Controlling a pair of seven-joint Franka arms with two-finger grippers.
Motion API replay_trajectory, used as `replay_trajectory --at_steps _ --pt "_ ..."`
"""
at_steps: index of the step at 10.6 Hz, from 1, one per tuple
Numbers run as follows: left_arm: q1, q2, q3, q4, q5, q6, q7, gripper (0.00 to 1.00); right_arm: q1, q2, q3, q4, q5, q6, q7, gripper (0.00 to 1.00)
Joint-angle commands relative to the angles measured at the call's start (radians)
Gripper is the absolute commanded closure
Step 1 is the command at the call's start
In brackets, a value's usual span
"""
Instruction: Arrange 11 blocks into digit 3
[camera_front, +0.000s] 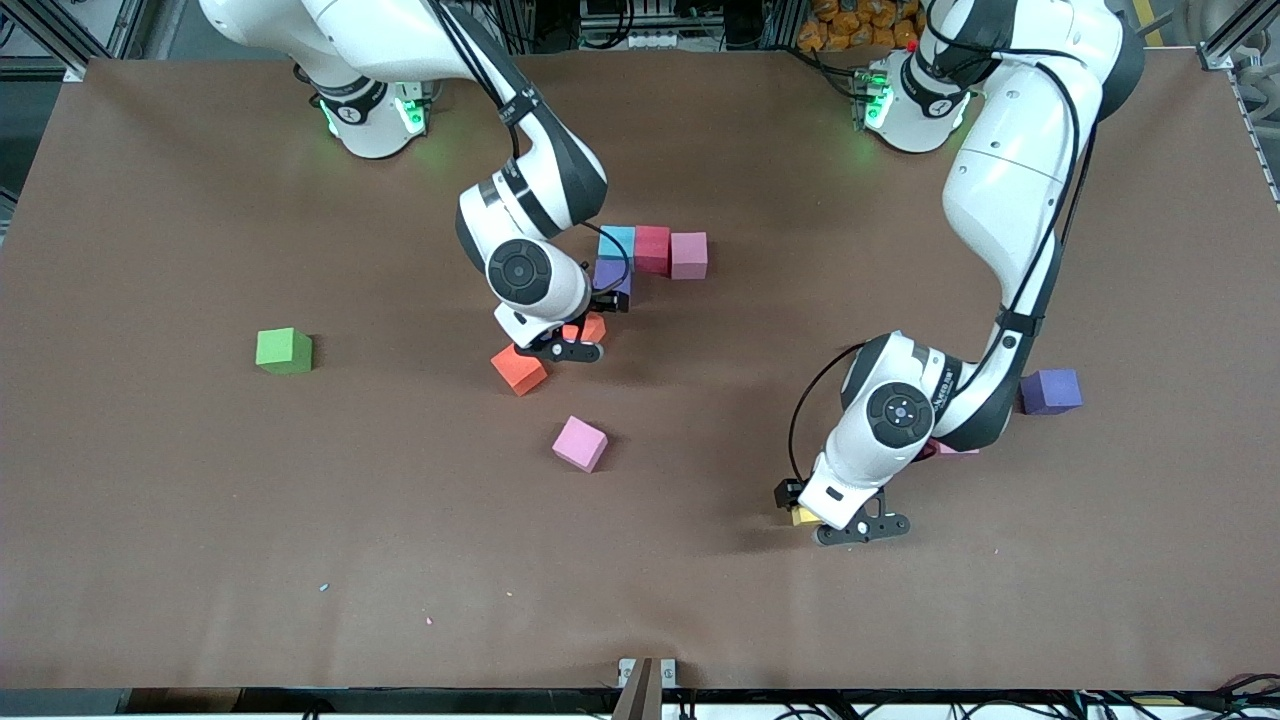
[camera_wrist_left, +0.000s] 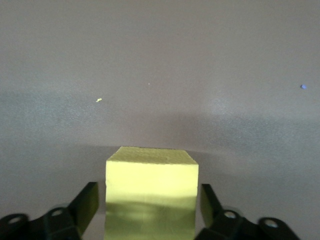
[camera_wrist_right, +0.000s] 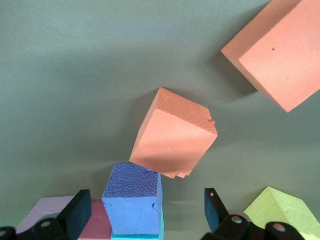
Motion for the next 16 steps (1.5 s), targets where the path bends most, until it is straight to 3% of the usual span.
replay_trajectory --at_steps 1,2,4,7,8,12,16 --pt "-0.001 0.007 0.001 0.01 -0.007 0.004 0.02 0.8 -0.009 -0.006 -0.001 0.027 -0.063 -0.062 0.002 0.0" --pt "-0.009 -0.004 -0.001 0.012 -0.02 0.004 0.001 1.0 -0.007 0.003 -0.001 0.044 -0.14 -0.09 0.002 0.0" --pt "-0.01 -0.028 -0.002 0.0 -0.017 -0.01 -0.11 1.0 -0.012 0.003 0.001 0.046 -0.153 -0.086 0.023 0.0" --pt "0.008 -0.119 -0.006 -0.007 -0.02 -0.203 -0.214 1.0 -0.018 0.017 -0.001 0.041 -0.153 -0.009 0.435 0.0" --pt "0.007 -0.152 -0.009 -0.007 -0.02 -0.266 -0.301 1.0 -0.017 0.018 -0.001 0.036 -0.151 0.025 0.492 0.0" --pt "0.008 -0.217 -0.013 -0.008 -0.023 -0.413 -0.551 1.0 0.012 0.015 0.002 -0.106 -0.151 0.253 0.57 0.0" --pt "0.022 -0.254 -0.012 -0.005 -0.119 -0.452 -0.632 1.0 0.034 0.015 0.006 -0.128 -0.153 0.263 0.61 0.0"
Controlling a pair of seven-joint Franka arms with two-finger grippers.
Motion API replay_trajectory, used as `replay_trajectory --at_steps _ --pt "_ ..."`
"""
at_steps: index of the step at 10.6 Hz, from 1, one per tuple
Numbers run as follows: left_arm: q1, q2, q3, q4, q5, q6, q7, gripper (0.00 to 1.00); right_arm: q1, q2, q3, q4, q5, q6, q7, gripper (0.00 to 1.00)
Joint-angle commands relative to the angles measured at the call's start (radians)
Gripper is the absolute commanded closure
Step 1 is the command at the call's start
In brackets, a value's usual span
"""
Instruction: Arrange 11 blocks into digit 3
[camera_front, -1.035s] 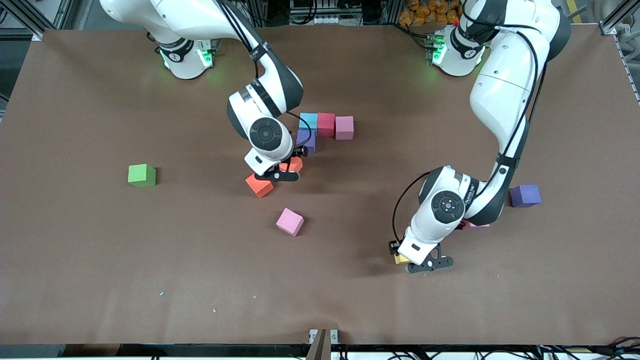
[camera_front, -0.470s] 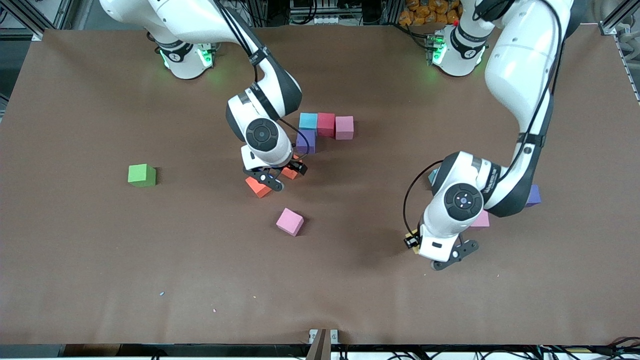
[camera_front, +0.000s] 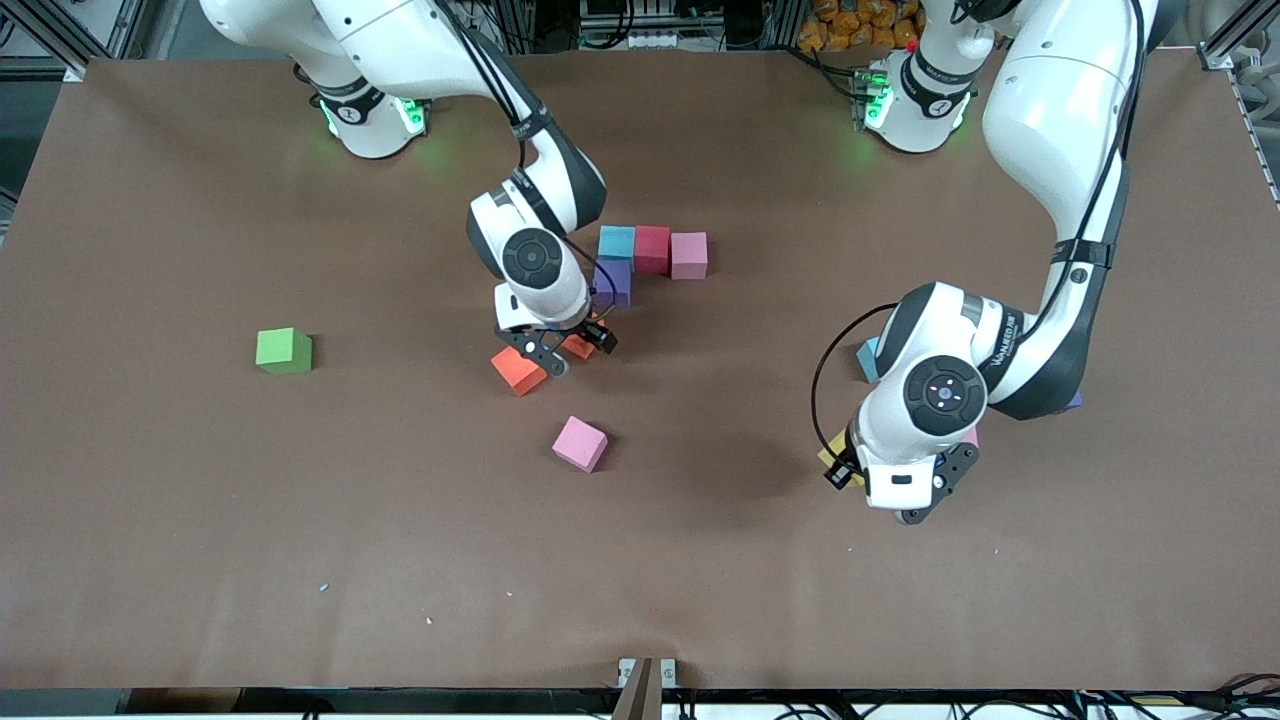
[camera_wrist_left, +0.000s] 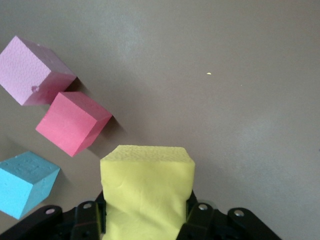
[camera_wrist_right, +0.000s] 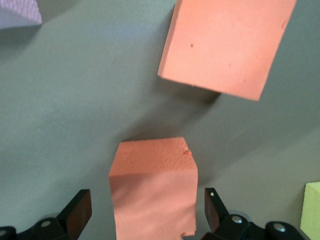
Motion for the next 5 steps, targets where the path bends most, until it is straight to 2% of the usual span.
replay_trajectory --at_steps 1,2,3,4,5 --pt "0.007 -0.076 0.0 -0.018 -0.055 -0.076 -0.016 1.0 0.003 -0.014 0.006 -0.015 -0.016 0.001 0.026 0.0" --pt "0.008 -0.102 -0.001 -0.019 -0.074 -0.107 -0.018 1.0 0.003 -0.012 0.008 -0.015 -0.016 0.003 0.013 0.07" --pt "0.005 -0.129 -0.001 -0.021 -0.096 -0.144 -0.019 1.0 0.003 -0.012 0.008 -0.015 -0.022 0.003 0.006 0.19" --pt "0.008 -0.16 -0.001 -0.019 -0.113 -0.184 -0.018 1.0 0.001 -0.012 0.006 -0.015 -0.025 0.003 -0.032 0.33" --pt "0.008 -0.2 -0.001 -0.021 -0.142 -0.233 -0.015 1.0 -0.006 -0.012 0.006 -0.015 -0.025 0.0 -0.081 0.53"
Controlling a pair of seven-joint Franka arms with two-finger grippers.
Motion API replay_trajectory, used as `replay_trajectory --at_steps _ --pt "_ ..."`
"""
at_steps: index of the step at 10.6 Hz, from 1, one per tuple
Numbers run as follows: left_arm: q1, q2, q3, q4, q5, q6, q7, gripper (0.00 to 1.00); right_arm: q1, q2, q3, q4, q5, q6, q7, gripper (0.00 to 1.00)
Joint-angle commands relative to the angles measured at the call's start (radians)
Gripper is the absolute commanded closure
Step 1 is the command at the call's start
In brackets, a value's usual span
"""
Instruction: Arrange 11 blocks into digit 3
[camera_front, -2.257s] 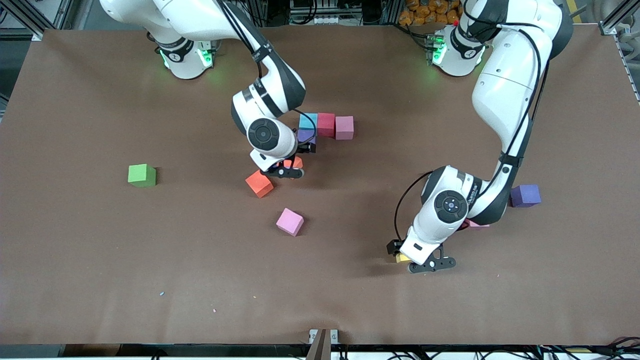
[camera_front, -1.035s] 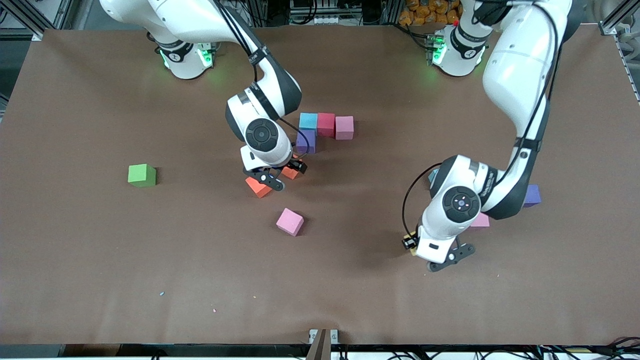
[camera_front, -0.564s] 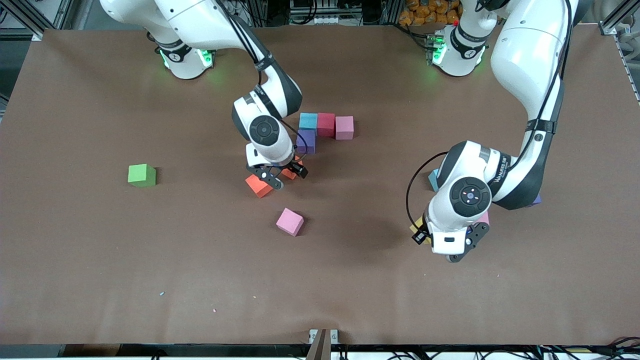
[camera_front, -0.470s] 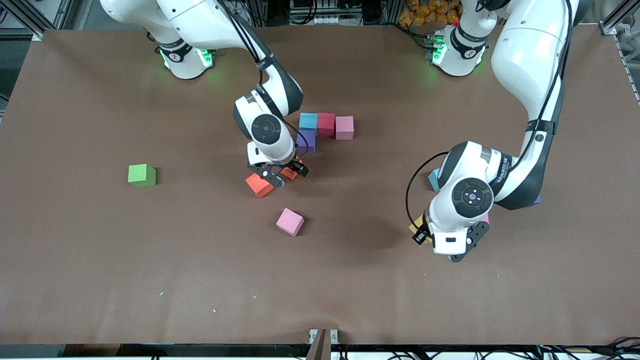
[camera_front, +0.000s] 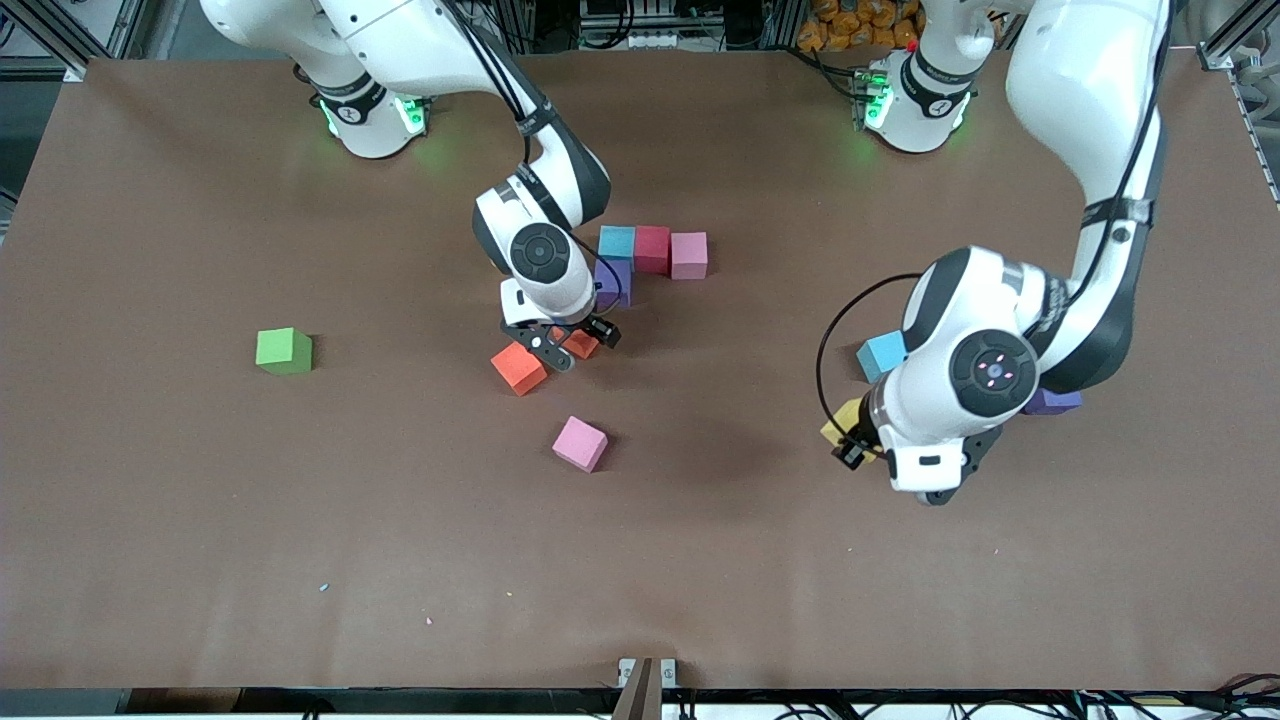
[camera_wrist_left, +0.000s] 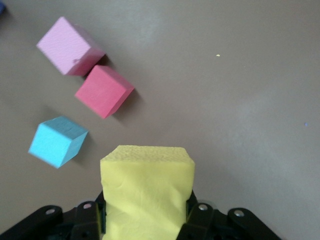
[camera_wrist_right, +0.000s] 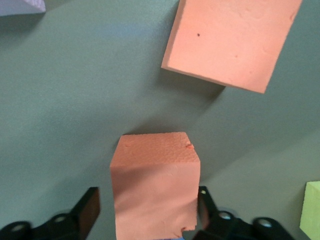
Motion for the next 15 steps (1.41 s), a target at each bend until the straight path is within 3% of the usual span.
replay_trajectory --at_steps 1,2,3,6,8,9,11,15 --pt "0.005 -0.116 0.002 -0.025 -0.049 -0.095 -0.009 1.0 -0.01 -0.015 0.006 -0.012 -0.02 0.0 -0.057 0.74" --pt "0.005 -0.138 0.002 -0.025 -0.049 -0.124 -0.015 1.0 -0.006 -0.017 0.004 -0.006 -0.02 0.0 -0.07 0.93" --pt "0.001 -0.161 0.002 -0.025 -0.047 -0.156 -0.017 1.0 -0.003 -0.018 0.006 0.002 -0.021 0.0 -0.127 1.0" --pt "0.002 -0.23 0.002 -0.025 -0.05 -0.274 -0.013 1.0 -0.009 -0.003 0.006 0.068 -0.027 0.0 -0.255 1.0" --pt "0.005 -0.244 0.004 -0.026 -0.134 -0.279 -0.053 1.0 0.006 0.026 0.006 0.113 -0.032 0.001 -0.332 1.0" --pt "0.004 -0.244 0.007 -0.028 -0.133 -0.279 -0.052 1.0 0.019 0.049 0.006 0.143 -0.035 0.0 -0.341 1.0" --pt "0.008 -0.247 0.008 -0.032 -0.135 -0.29 -0.052 1.0 0.045 0.06 0.009 0.146 -0.125 -0.014 -0.419 1.0" --pt "0.031 -0.267 0.01 -0.069 -0.132 -0.295 -0.058 1.0 0.031 0.06 0.018 0.147 -0.122 -0.064 -0.504 1.0"
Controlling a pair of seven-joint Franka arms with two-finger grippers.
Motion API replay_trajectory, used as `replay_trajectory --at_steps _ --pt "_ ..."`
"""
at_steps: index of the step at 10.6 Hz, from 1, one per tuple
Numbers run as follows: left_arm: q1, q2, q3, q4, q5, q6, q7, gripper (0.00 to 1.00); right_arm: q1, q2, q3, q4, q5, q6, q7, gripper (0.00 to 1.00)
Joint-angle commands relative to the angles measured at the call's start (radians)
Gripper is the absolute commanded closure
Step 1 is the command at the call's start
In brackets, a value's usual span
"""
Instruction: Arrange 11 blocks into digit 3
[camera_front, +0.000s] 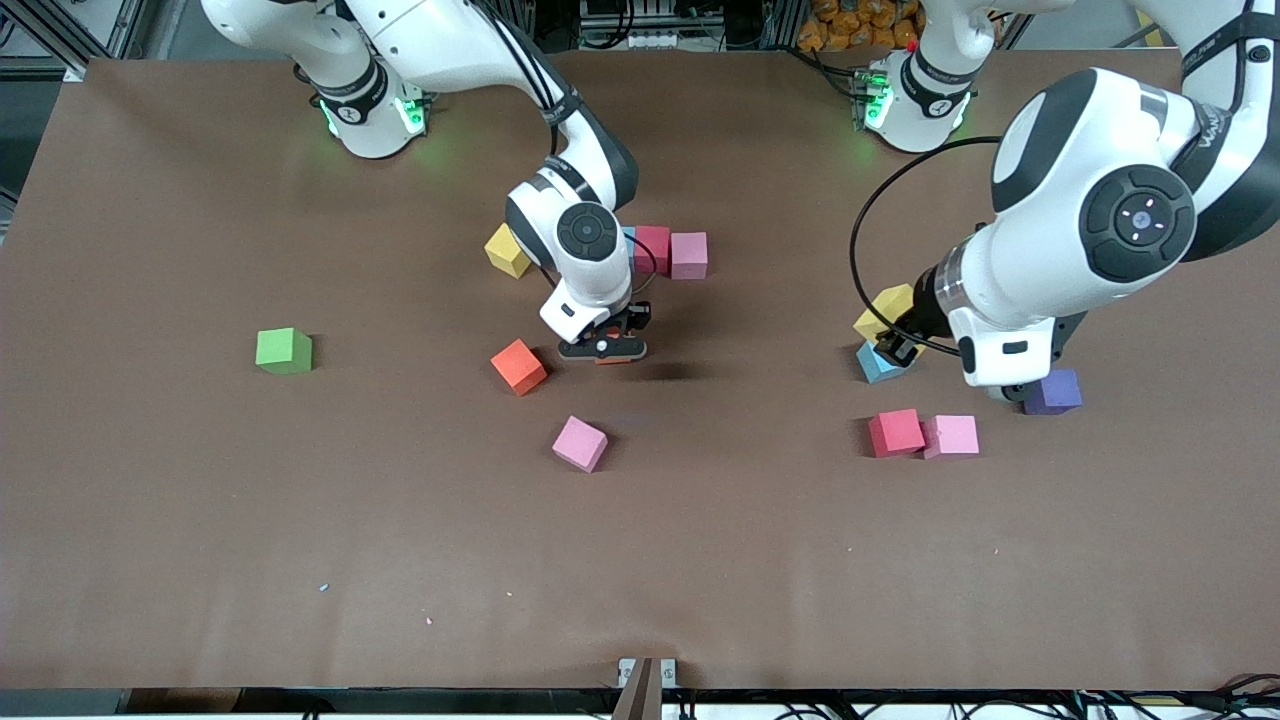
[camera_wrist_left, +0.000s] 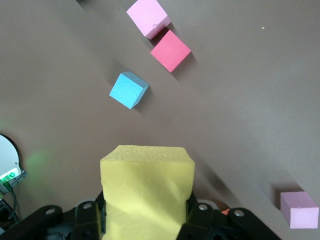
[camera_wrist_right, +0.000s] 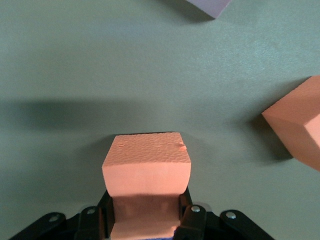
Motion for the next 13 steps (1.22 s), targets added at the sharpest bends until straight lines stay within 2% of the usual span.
replay_trajectory --at_steps 1,4,7,13 --pt "0.012 -0.045 0.001 -0.053 -0.024 -0.004 -0.013 1.0 -0.019 0.008 0.018 0.025 -0.007 -0.037 -0.022 1.0" --pt "0.01 -0.054 0.002 -0.086 -0.022 0.013 -0.014 1.0 -0.017 0.007 0.02 0.024 0.038 -0.059 0.001 1.0" --pt "-0.002 -0.047 -0.004 -0.102 -0.02 0.012 -0.014 1.0 -0.019 0.007 0.02 0.022 0.044 -0.085 0.005 1.0" --pt "0.01 -0.048 -0.005 -0.098 -0.022 0.012 0.001 1.0 -0.017 0.007 0.02 0.027 0.095 -0.083 0.03 1.0"
